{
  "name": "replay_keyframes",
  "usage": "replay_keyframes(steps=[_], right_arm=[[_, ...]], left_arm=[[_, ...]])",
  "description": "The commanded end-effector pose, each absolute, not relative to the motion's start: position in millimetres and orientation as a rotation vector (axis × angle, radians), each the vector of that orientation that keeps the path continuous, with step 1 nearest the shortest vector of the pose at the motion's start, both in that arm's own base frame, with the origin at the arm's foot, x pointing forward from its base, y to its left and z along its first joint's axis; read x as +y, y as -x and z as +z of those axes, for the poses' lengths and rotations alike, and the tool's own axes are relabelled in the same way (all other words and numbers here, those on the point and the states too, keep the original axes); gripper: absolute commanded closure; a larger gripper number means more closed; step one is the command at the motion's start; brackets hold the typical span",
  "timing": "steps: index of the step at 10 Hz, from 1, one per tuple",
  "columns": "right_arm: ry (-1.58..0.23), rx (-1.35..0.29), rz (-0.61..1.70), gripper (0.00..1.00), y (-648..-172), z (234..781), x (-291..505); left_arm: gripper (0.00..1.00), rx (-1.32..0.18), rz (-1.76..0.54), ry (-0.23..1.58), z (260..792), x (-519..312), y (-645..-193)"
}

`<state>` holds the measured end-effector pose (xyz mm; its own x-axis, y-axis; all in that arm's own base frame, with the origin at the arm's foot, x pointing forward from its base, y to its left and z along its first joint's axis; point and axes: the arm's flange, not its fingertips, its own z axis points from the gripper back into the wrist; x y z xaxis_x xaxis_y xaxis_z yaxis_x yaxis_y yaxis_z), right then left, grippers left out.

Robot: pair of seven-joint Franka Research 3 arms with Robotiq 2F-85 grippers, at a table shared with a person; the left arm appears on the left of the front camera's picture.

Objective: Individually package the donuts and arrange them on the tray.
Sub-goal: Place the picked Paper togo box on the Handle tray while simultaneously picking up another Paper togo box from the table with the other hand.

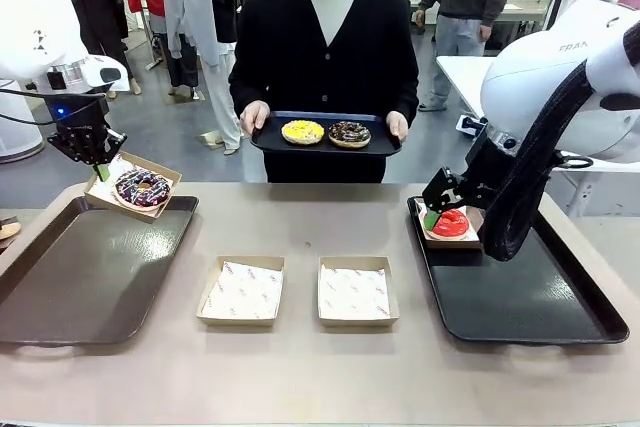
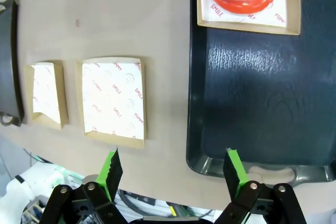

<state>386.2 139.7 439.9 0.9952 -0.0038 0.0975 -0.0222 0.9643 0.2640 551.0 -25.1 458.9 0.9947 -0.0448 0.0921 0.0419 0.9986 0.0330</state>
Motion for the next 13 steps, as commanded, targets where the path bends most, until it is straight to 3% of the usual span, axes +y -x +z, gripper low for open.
replay_keyframes(steps=[1,7,13], right_arm=[[-0.163,-0.096,0.013,0.00,-382.4,439.3,164.5],[0.018,-0.009,0.059,0.00,-391.5,415.4,238.9],[0.045,0.033,0.031,0.00,-404.1,379.1,262.8]], left_arm=[[0.99,-0.097,-0.046,-0.018,459.1,-26.1,-552.6],[0.99,-0.033,-0.030,0.096,429.8,-7.8,-558.8],[0.99,-0.056,-0.100,0.111,404.2,-0.1,-561.8]])
